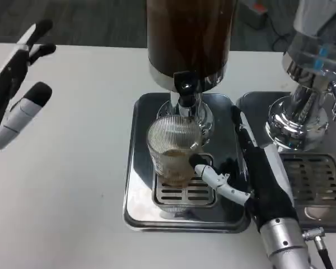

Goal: Grasp the cup under the faucet to collect the drink, then remove the cup.

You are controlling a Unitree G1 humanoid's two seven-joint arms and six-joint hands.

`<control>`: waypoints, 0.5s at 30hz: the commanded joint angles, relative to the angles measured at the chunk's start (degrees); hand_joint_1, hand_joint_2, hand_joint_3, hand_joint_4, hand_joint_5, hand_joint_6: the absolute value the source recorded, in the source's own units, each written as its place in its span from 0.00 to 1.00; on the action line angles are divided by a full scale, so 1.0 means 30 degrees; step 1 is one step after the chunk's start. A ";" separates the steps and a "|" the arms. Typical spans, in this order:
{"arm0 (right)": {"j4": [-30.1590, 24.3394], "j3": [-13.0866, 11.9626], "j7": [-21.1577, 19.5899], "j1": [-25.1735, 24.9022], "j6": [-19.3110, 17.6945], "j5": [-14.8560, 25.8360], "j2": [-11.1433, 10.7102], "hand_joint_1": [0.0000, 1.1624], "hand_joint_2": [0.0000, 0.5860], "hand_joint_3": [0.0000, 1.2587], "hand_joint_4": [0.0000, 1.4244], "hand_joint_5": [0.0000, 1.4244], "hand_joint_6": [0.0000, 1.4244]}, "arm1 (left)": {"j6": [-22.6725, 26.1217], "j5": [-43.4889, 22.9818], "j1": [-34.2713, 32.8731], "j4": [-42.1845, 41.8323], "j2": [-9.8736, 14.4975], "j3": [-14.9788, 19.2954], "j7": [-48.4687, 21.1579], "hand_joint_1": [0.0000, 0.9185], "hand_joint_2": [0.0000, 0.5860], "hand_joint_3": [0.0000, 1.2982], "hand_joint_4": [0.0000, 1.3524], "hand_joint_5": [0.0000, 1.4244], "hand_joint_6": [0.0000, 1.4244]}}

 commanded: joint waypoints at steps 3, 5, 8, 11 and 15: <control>-0.0061 -0.0016 0.0114 -0.0008 0.0050 0.0199 0.0010 0.62 0.33 0.00 0.00 0.00 0.00 | -0.0229 0.2090 0.0646 0.1742 0.0328 -0.0015 0.1826 0.00 0.21 0.06 0.00 0.06 0.00; 0.0400 -0.0040 0.0196 -0.0215 -0.0089 0.0442 0.0104 0.62 0.33 0.00 0.00 0.00 0.00 | -0.0270 0.2575 0.0558 0.2738 0.0346 -0.0376 0.2014 0.00 0.21 0.06 0.00 0.05 0.00; 0.0989 0.0017 0.0164 -0.0454 -0.0341 0.0630 0.0203 0.61 0.33 0.00 0.00 0.00 0.00 | -0.0737 0.2963 0.0250 0.4198 0.0238 -0.0976 0.2025 0.00 0.22 0.04 0.00 0.05 0.00; 0.1172 0.0161 0.0042 -0.0577 -0.0350 0.0505 0.0228 0.61 0.32 0.00 0.00 0.00 0.00 | -0.0961 0.2919 -0.0087 0.5312 0.0087 -0.1422 0.1877 0.00 0.22 0.03 0.00 0.05 0.00; 0.1709 0.0304 0.0082 -0.0932 -0.0090 0.0466 0.0295 0.61 0.32 0.00 0.00 0.00 0.00 | -0.1164 0.2916 -0.0526 0.6239 0.0204 -0.1923 0.1837 0.00 0.22 0.04 0.00 0.05 0.00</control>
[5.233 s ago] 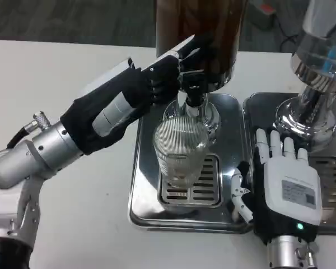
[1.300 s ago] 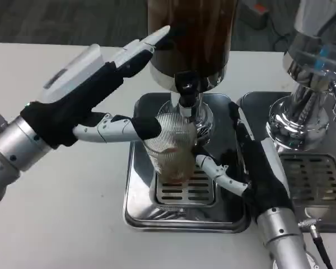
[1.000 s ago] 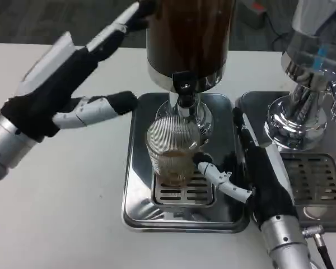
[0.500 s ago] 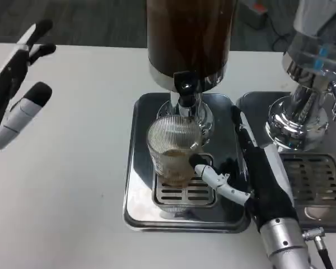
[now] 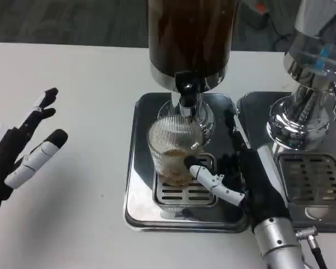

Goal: Grasp the cup under the faucet to collect the drink, then remove the cup.

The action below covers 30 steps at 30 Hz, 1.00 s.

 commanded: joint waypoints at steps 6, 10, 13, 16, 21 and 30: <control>0.1334 0.0347 -0.0191 -0.0928 0.0029 -0.0328 0.0315 0.62 0.31 0.00 0.00 0.00 0.00 | -0.0694 0.0096 -0.0959 0.1363 0.0276 -0.0711 -0.0177 0.00 0.22 0.04 0.00 0.05 0.00; 0.1667 0.0460 -0.0191 -0.1173 0.0183 -0.0492 0.0397 0.62 0.31 0.00 0.00 0.00 0.00 | -0.0751 -0.0008 -0.1130 0.1599 0.0370 -0.0820 -0.0196 0.00 0.22 0.05 0.00 0.05 0.00; 0.1915 0.0598 -0.0111 -0.1337 0.0130 -0.0555 0.0478 0.62 0.31 0.00 0.00 0.00 0.00 | -0.0738 -0.0046 -0.1173 0.1741 0.0396 -0.0829 -0.0215 0.00 0.22 0.05 0.00 0.05 0.00; 0.2294 0.0698 -0.0133 -0.1483 0.0138 -0.0511 0.0610 0.62 0.31 0.00 0.00 0.00 0.00 | -0.0751 -0.0009 -0.1238 0.1925 0.0421 -0.0901 -0.0272 0.00 0.23 0.05 0.00 0.05 0.00; 0.2666 0.0746 -0.0533 -0.1543 -0.0026 -0.0583 0.0838 0.62 0.31 0.00 0.00 0.00 0.00 | -0.0758 0.0027 -0.1490 0.2244 0.0488 -0.0992 -0.0427 0.00 0.23 0.05 0.00 0.05 0.00; 0.1444 0.1290 -0.0327 -0.0750 0.0266 -0.0921 0.0643 0.63 0.31 0.00 0.00 0.00 0.00 | -0.0848 -0.0107 -0.1566 0.2344 0.0377 -0.0945 -0.0638 0.00 0.23 0.05 0.00 0.05 0.00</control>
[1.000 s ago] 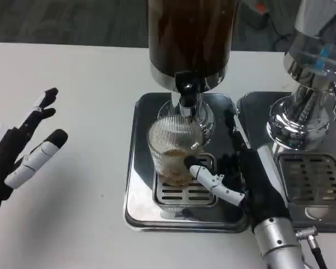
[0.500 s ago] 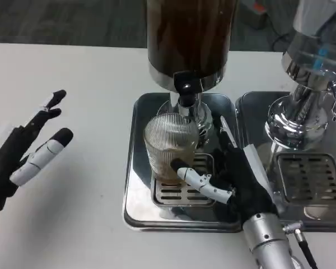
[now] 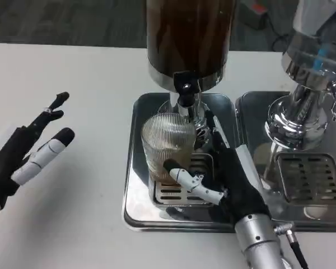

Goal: Grasp the cup under the faucet to collect the drink, then remove the cup.

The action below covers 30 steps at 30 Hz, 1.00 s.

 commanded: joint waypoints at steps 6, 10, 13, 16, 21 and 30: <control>-0.1665 -0.0040 0.0914 0.1189 0.0561 0.0657 -0.0153 0.63 0.31 0.00 0.00 0.00 0.02 | -0.0314 -0.0242 0.0448 -0.0360 0.0162 0.0094 0.0007 0.00 0.23 0.05 0.00 0.05 0.00; -0.1748 -0.0053 0.1390 0.1183 0.0527 0.0969 -0.0134 0.64 0.32 0.00 0.00 0.00 0.02 | -0.0280 -0.0276 0.0499 -0.0477 0.0209 0.0130 0.0010 0.00 0.23 0.06 0.00 0.05 0.00; -0.1601 -0.0129 0.1556 0.1129 0.0353 0.1229 -0.0062 0.64 0.32 0.00 0.00 0.00 0.04 | -0.0250 -0.0298 0.0517 -0.0549 0.0235 0.0164 0.0014 0.00 0.23 0.06 0.00 0.05 0.00; -0.1355 -0.0106 0.1738 0.0981 0.0357 0.1394 -0.0038 0.66 0.31 0.00 0.00 0.00 0.06 | -0.0214 -0.0308 0.0525 -0.0596 0.0259 0.0201 0.0010 0.00 0.23 0.06 0.00 0.05 0.00; -0.0856 -0.0164 0.1810 0.0805 -0.0088 0.1691 0.0101 0.68 0.30 0.00 0.00 0.00 0.08 | -0.0123 -0.0337 0.0547 -0.0637 0.0310 0.0252 -0.0026 0.00 0.23 0.06 0.00 0.05 0.00; 0.0778 0.0117 0.1466 0.0053 -0.1515 0.1556 0.0339 0.68 0.28 0.00 0.00 0.00 0.09 | 0.0028 -0.0453 0.0315 -0.0622 0.0497 0.0175 -0.0337 0.00 0.23 0.06 0.00 0.05 0.00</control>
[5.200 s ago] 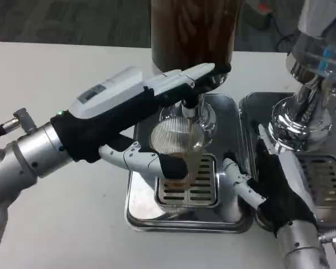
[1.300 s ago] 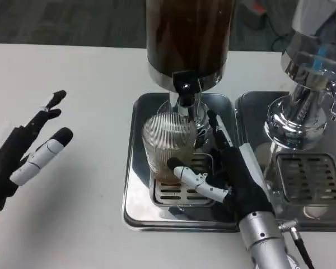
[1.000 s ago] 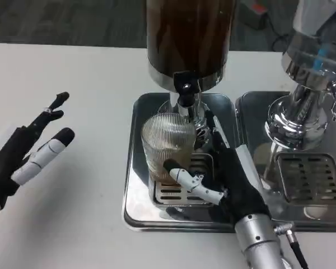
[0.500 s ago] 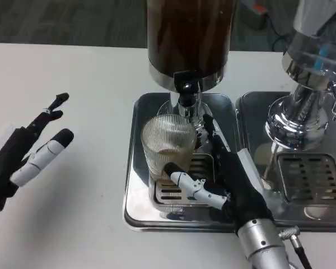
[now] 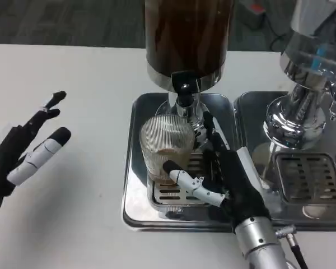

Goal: Grasp the cup under the faucet to collect the drink, then remove the cup.

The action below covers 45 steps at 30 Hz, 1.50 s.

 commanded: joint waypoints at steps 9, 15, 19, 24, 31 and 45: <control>0.1475 0.0542 -0.0020 -0.0802 -0.0619 -0.0469 0.0353 0.69 0.29 0.00 0.00 0.00 0.11 | 0.0175 -0.0364 0.0242 -0.0421 0.0227 0.0075 -0.0263 0.00 0.23 0.06 0.00 0.05 0.00; 0.1858 0.0573 0.0093 -0.1126 -0.0601 -0.0414 0.0408 0.71 0.29 0.00 0.00 0.04 0.15 | 0.0228 -0.0520 0.0572 -0.0624 0.0222 0.0094 -0.0199 0.00 0.23 0.06 0.00 0.05 0.00; 0.2355 0.0481 0.0051 -0.1412 -0.0685 -0.0266 0.0531 0.73 0.29 0.00 0.01 0.07 0.18 | 0.0248 -0.0568 0.0719 -0.0800 0.0204 0.0072 -0.0147 0.00 0.23 0.07 0.00 0.05 0.00; 0.2710 0.0492 -0.0007 -0.1611 -0.0758 -0.0290 0.0613 0.74 0.29 0.00 0.04 0.11 0.21 | 0.0291 -0.0582 0.0820 -0.0906 0.0221 0.0100 -0.0122 0.00 0.23 0.07 0.00 0.05 0.00; 0.3528 0.0355 -0.0177 -0.2116 -0.1046 -0.0181 0.0783 0.77 0.30 0.00 0.11 0.20 0.29 | 0.0368 -0.0593 0.0911 -0.0970 0.0229 0.0142 -0.0069 0.00 0.23 0.07 0.00 0.05 0.00; 0.4053 0.0129 -0.1566 -0.2334 -0.1273 -0.0476 0.0909 0.86 0.34 0.06 0.26 0.43 0.60 | 0.0333 -0.0568 0.0979 -0.1051 0.0190 0.0178 0.0007 0.00 0.23 0.08 0.00 0.05 0.00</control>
